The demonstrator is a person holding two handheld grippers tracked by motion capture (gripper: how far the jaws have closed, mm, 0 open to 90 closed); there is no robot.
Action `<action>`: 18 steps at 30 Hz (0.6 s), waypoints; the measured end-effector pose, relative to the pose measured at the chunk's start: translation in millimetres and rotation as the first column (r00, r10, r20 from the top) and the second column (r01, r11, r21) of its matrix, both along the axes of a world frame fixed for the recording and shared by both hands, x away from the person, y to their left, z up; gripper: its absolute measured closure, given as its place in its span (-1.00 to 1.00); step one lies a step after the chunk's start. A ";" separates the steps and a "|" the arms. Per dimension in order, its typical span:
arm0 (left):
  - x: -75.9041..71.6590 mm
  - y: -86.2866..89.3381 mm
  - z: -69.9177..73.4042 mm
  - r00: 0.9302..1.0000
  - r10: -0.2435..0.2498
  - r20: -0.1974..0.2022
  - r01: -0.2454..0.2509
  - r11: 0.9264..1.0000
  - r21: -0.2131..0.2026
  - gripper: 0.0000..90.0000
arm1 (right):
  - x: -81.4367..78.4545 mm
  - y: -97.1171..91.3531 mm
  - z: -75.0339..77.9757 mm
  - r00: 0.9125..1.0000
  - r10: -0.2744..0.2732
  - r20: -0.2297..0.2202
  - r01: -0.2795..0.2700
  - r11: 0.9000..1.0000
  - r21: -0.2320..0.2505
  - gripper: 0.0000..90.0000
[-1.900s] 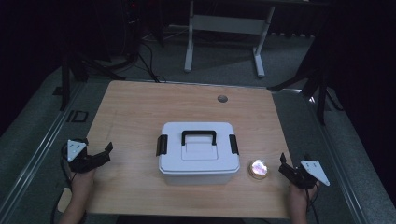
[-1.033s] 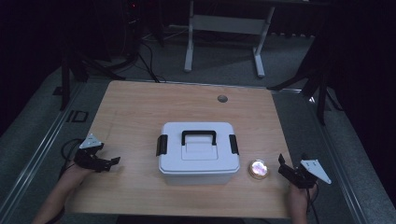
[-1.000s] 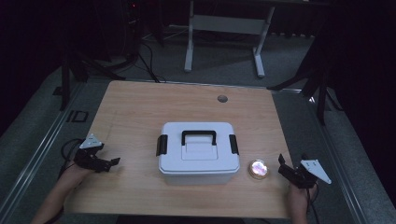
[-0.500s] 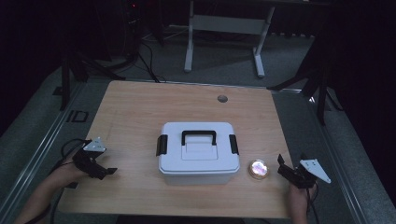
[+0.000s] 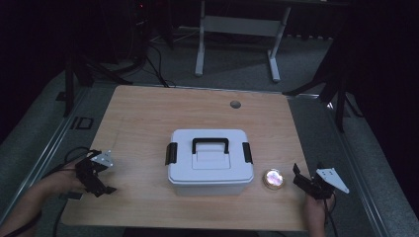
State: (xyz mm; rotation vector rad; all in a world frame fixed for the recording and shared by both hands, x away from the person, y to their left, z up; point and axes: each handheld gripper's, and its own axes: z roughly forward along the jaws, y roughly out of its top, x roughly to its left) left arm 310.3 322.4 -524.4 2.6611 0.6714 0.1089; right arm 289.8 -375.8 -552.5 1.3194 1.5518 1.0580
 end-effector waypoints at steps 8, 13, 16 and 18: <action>-2.0 -1.7 8.4 0.998 -0.051 -0.044 0.055 0.993 0.104 -0.98 | 0.1 0.4 0.0 1.000 0.003 -0.003 -0.003 1.000 -0.004 -0.75; -3.5 -3.1 10.6 0.995 -0.063 -0.072 0.074 0.985 0.158 -0.98 | 0.2 0.3 0.0 1.000 0.004 -0.003 -0.004 1.000 -0.005 -0.75; -4.7 -4.3 14.5 0.993 -0.071 -0.092 0.087 0.980 0.177 -0.98 | 0.4 0.2 0.1 1.000 0.005 -0.005 -0.005 1.000 -0.005 -0.75; -5.8 -5.5 18.6 0.991 -0.090 -0.100 0.109 0.974 0.200 -0.98 | 0.5 0.3 0.1 1.000 0.005 -0.006 -0.005 1.000 -0.005 -0.75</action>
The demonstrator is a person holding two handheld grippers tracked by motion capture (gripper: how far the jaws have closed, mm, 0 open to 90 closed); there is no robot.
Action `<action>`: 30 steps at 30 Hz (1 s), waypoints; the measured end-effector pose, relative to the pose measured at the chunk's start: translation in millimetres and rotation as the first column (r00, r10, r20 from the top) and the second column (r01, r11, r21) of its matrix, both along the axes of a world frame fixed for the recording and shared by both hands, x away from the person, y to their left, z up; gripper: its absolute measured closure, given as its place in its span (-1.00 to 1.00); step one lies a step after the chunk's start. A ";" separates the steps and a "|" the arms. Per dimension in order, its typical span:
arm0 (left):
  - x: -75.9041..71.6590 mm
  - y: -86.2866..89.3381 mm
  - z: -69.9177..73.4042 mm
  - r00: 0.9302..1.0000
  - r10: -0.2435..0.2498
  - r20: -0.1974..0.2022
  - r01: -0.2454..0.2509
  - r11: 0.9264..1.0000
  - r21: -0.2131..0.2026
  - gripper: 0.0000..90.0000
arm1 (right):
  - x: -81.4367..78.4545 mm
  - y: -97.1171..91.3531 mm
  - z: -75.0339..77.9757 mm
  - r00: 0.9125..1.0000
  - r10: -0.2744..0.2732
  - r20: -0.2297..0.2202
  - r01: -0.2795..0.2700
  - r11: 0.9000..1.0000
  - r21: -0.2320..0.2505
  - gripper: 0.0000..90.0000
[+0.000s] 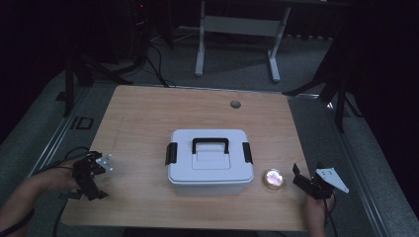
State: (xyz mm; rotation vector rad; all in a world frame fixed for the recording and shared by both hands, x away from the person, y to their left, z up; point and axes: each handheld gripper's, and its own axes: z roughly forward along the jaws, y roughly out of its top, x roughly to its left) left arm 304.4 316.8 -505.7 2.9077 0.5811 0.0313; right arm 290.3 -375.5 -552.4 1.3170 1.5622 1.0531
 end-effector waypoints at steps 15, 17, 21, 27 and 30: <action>-1.9 -17.0 48.2 0.997 -0.080 -0.013 0.080 0.996 0.038 -0.98 | 0.2 -0.7 0.0 1.000 0.003 -0.002 -0.003 1.000 0.008 -0.75; -0.5 -19.3 54.4 0.997 -0.079 -0.014 0.080 0.996 0.040 -0.98 | 0.2 -0.6 0.0 1.000 0.003 -0.001 -0.003 1.000 0.006 -0.75; 2.2 -23.4 66.3 0.996 -0.083 -0.030 0.085 0.994 0.068 -0.98 | 0.2 -0.7 0.0 1.000 0.004 -0.001 -0.004 1.000 0.007 -0.75; 6.3 -28.9 83.3 0.994 -0.105 -0.035 0.108 0.990 0.087 -0.98 | 0.1 -0.5 0.0 1.000 0.006 -0.001 -0.006 1.000 0.006 -0.75; 8.2 -32.6 90.7 0.994 -0.099 -0.038 0.102 0.991 0.083 -0.98 | 0.1 -0.6 0.0 1.000 0.006 -0.001 -0.006 1.000 0.007 -0.75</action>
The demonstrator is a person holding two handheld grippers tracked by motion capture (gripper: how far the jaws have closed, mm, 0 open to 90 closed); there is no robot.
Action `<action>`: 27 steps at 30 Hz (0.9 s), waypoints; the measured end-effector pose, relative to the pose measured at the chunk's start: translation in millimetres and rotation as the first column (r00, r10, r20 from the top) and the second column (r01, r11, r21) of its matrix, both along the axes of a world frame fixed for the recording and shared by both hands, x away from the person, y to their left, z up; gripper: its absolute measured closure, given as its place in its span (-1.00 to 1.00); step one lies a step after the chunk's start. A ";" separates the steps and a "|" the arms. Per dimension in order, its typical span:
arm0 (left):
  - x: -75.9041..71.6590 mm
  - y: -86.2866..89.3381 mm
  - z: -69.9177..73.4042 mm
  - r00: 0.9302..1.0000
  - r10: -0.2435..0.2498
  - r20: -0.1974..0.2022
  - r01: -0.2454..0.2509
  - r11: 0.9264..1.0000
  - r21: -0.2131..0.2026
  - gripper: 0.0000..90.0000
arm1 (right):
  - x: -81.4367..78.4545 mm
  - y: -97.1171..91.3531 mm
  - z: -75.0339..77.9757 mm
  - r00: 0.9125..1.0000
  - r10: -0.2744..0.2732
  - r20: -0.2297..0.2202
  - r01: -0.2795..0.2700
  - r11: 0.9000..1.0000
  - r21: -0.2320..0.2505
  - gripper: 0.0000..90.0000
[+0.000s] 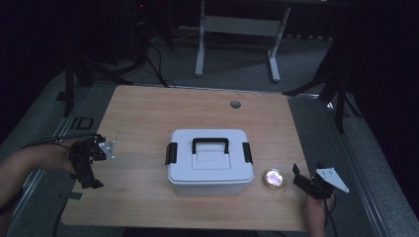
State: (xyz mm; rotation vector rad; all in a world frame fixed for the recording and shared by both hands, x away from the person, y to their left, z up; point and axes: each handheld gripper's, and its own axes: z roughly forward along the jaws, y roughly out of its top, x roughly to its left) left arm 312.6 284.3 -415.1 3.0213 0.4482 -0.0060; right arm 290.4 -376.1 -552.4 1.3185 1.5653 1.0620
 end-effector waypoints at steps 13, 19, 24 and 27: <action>5.7 -7.8 29.6 0.998 0.063 -0.011 -0.064 0.998 -0.005 -0.98 | -0.2 -0.2 0.0 1.000 0.000 0.000 0.000 1.000 0.000 -0.75; 8.4 -15.7 47.3 0.998 0.069 -0.006 -0.069 0.998 -0.011 -0.98 | 0.0 0.1 0.0 1.000 -0.001 -0.002 0.001 1.000 -0.003 -0.75; 12.3 -20.7 58.5 0.997 0.074 -0.010 -0.074 0.997 0.022 -0.98 | 0.0 0.1 0.0 1.000 -0.001 -0.001 0.001 1.000 -0.003 -0.75; 14.5 -25.0 64.8 0.997 0.078 -0.007 -0.077 0.997 0.029 -0.98 | 0.0 0.0 0.0 1.000 -0.001 -0.001 0.001 1.000 -0.005 -0.75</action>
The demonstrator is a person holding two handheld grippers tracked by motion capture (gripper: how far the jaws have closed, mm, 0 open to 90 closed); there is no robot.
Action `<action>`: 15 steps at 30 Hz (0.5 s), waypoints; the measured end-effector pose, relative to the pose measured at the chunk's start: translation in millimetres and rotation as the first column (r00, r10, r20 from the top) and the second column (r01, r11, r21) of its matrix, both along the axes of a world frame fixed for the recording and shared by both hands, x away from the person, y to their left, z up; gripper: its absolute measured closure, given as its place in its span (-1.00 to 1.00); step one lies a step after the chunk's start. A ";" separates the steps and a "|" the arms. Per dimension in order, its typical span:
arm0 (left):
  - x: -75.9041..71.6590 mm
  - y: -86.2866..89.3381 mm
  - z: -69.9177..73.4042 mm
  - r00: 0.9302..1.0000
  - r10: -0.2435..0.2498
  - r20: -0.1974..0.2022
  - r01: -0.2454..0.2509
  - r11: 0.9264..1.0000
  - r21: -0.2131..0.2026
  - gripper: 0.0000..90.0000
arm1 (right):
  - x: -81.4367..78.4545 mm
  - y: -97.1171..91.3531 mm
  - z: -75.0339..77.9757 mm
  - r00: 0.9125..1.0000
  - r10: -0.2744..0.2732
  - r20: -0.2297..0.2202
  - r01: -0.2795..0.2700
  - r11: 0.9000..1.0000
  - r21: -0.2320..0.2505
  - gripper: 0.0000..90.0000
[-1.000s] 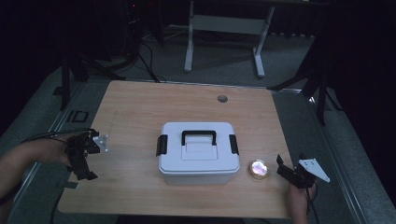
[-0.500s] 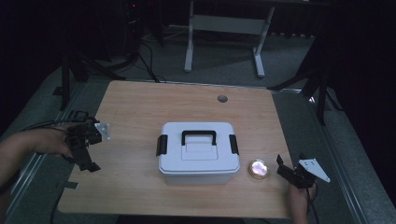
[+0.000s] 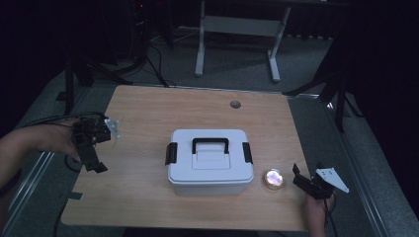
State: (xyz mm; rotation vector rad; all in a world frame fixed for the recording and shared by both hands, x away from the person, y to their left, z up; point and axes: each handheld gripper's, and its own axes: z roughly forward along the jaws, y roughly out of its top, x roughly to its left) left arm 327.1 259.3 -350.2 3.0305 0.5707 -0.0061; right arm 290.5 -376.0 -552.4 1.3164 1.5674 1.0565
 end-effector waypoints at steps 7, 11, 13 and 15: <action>3.0 -9.5 7.4 1.000 -0.008 -0.015 0.008 1.000 -0.003 -0.98 | 0.0 0.0 0.0 1.000 0.000 0.001 0.000 1.000 0.002 -0.75; 4.1 -10.7 5.6 1.000 -0.006 -0.023 0.005 1.000 -0.020 -0.83 | 0.0 -0.1 0.0 1.000 0.000 0.001 0.000 1.000 0.002 -0.75; 4.3 -10.6 5.1 1.000 -0.005 -0.002 0.005 0.999 -0.032 -0.80 | -0.1 -0.3 0.0 1.000 0.000 0.001 0.000 1.000 0.003 -0.75; 4.4 -10.6 5.3 1.000 -0.004 0.005 0.005 0.997 -0.079 -0.77 | -0.2 -0.4 0.0 1.000 0.000 0.001 0.000 1.000 0.005 -0.75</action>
